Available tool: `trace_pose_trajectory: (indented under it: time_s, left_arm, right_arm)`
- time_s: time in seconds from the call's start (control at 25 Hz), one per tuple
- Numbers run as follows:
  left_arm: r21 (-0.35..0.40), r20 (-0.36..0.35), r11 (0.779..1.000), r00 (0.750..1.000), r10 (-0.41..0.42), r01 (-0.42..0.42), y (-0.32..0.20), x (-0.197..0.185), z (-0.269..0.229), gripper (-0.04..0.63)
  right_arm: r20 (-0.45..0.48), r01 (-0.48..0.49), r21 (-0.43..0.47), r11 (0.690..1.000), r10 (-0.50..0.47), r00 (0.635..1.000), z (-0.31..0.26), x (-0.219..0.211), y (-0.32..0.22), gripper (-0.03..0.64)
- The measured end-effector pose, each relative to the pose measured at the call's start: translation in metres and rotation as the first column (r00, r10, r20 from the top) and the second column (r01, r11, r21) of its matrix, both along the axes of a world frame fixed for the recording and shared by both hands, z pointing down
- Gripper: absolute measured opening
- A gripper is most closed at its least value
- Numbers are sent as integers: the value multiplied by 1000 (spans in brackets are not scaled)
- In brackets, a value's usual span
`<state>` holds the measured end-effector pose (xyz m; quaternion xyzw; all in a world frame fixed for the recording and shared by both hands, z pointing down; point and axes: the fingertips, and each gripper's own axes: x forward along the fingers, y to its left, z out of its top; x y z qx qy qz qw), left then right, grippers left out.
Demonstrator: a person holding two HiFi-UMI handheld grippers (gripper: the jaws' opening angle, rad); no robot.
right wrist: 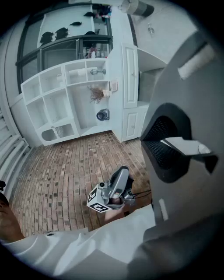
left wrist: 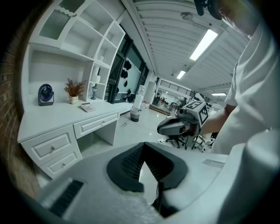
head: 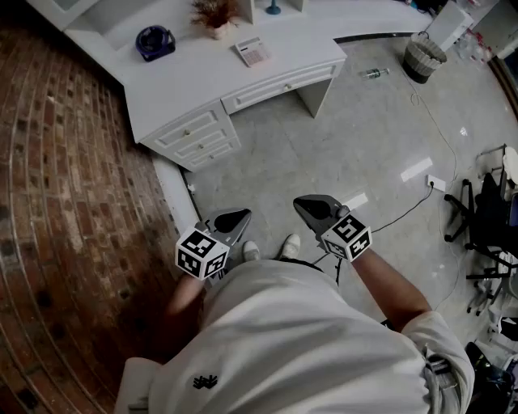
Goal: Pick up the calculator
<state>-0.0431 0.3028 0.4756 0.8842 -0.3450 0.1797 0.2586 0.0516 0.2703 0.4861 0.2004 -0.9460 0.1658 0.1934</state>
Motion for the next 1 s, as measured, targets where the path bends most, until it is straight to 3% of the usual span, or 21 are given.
trace_pose_trajectory:
  time_s: [0.48,0.68,0.88,1.0]
  left_arm:
    - [29,-100,998,994,-47,50,-12,-80,8,10]
    - [30,-146,998,988,-56,61,-36,-102,6,135]
    - [39,-206,997,977,-55,64,-94,-115,4,180]
    - [48,-200,997,979,-50,60,-139,-109,1,190]
  right_arm:
    - [-41,1,-1,1000,-1,999,6,-86,8,9]
    - [-53,18,-33,999,-19,998,12,-102,9,9]
    - [-8,44,-62,997,-44,999,19,-110,-28,11]
    - [-5,54,-60,997,-54,999,23,-107,-68,11]
